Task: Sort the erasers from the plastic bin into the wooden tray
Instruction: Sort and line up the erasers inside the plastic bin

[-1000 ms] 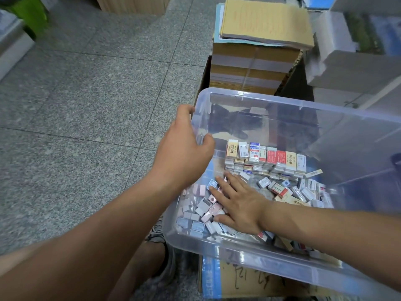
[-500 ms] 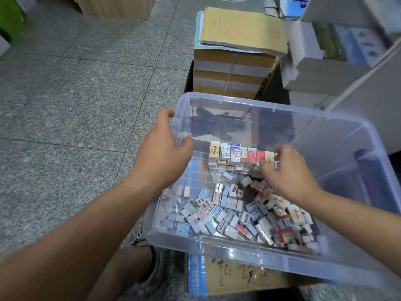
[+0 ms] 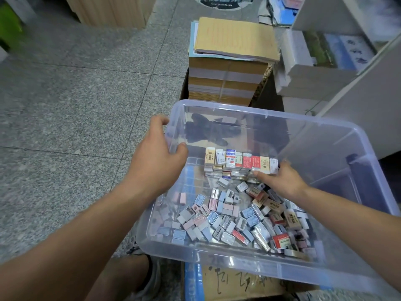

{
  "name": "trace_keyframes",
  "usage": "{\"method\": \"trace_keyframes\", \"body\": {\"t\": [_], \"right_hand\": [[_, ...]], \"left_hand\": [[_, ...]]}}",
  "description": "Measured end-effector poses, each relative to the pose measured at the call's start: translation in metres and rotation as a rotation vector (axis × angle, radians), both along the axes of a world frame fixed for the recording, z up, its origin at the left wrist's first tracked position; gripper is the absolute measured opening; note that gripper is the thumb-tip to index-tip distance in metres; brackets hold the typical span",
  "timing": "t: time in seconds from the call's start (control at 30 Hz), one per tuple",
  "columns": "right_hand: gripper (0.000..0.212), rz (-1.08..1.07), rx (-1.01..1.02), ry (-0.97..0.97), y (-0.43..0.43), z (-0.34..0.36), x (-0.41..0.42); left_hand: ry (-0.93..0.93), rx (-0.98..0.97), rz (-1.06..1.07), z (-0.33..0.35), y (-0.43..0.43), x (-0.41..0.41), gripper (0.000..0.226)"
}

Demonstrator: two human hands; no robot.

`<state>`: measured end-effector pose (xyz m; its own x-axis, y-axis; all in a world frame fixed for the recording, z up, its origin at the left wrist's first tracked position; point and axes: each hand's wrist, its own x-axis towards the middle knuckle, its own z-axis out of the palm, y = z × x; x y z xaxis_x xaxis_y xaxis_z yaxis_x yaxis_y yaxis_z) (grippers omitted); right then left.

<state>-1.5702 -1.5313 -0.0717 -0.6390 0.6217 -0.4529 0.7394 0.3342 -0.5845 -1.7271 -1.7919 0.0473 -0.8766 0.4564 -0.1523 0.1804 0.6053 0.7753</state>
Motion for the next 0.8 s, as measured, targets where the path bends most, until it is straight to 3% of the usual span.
{"method": "trace_keyframes", "body": {"t": [0.23, 0.37, 0.53, 0.8], "right_hand": [[0.058, 0.046, 0.006, 0.018, 0.011, -0.034, 0.0], [0.041, 0.057, 0.026, 0.026, 0.006, -0.026, -0.002], [0.042, 0.05, 0.024, 0.016, 0.005, -0.026, -0.003], [0.028, 0.095, 0.0, 0.058, -0.011, -0.016, -0.013]], "left_hand": [[-0.002, -0.002, -0.007, 0.001, 0.0, 0.0, 0.043], [0.013, -0.011, -0.007, -0.001, 0.0, 0.0, 0.044], [0.007, -0.01, 0.005, -0.002, 0.001, -0.001, 0.042], [0.011, -0.011, -0.004, -0.002, 0.0, -0.001, 0.045]]}}
